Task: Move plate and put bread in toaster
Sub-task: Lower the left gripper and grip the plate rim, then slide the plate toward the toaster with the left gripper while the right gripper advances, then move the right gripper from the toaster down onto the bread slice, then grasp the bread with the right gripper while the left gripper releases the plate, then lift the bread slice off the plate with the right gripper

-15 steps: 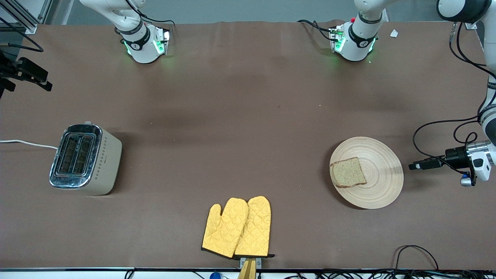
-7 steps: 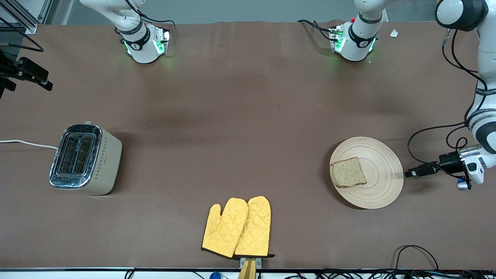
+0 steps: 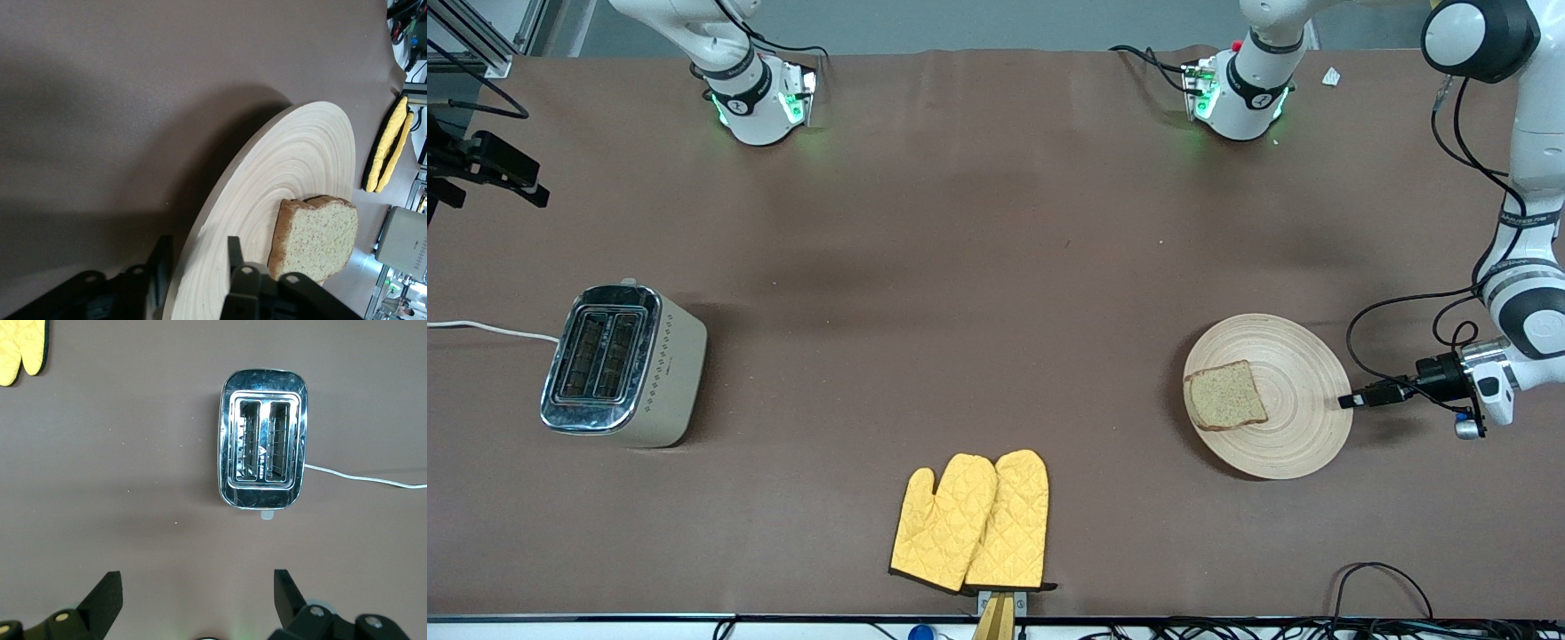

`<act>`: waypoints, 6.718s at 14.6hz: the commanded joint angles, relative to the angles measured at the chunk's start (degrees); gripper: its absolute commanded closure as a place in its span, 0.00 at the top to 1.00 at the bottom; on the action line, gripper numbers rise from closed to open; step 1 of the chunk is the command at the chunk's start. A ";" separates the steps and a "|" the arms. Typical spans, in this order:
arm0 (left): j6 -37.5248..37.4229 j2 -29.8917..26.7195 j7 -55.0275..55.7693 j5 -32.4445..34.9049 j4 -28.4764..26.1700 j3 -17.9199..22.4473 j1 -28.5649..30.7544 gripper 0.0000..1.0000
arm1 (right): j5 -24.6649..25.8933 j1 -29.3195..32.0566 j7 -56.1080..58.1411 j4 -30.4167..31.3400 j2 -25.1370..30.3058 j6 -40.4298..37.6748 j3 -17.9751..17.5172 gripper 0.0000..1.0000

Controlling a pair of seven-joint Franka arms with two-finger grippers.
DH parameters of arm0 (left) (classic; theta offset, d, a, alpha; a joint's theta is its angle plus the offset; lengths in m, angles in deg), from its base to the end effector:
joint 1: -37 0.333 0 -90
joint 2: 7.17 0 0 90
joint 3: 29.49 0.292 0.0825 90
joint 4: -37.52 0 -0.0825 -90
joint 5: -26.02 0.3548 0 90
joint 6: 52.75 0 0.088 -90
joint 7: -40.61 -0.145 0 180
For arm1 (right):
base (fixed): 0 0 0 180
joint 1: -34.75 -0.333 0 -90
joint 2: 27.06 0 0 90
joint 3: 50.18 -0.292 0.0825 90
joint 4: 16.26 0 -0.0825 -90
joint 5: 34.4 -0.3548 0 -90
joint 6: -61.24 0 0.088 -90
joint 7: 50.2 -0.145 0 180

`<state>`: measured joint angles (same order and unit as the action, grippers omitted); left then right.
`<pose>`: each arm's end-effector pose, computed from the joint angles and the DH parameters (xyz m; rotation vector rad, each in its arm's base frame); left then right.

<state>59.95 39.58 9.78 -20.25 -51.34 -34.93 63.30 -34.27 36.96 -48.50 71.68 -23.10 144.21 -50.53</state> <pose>0.6086 0.1600 0.1378 2.2803 0.3768 -0.0224 0.4915 -0.0162 0.6027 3.1393 -0.0048 -0.0278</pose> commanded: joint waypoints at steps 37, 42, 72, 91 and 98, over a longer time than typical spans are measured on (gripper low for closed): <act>10.25 3.42 -7.39 -15.42 0.26 -17.68 -29.02 0.00 | -15.51 -4.22 -1.00 6.80 -18.97 19.76 -0.17 1.00; 12.72 5.80 -14.26 -21.24 0.35 -17.67 -30.87 0.00 | -15.51 -9.49 -1.00 10.74 -23.29 24.67 -0.17 1.00; -7.20 -21.43 49.46 31.12 8.87 -14.34 -20.33 1.00 | -22.89 -30.33 -12.87 25.70 -30.94 65.48 0.00 0.63; -25.51 -49.57 36.89 46.70 0.08 -0.36 -27.62 1.00 | -20.08 -30.16 -13.13 25.88 -30.23 62.49 0.35 0.46; -25.95 -49.40 36.63 46.26 0.35 -0.27 -25.69 1.00 | -19.99 -29.81 -13.13 25.79 -30.94 62.66 0.44 0.46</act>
<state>34.70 -8.97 47.20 25.41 -50.47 -35.25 37.43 -55.47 7.03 -60.81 96.82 -54.29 206.42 -50.09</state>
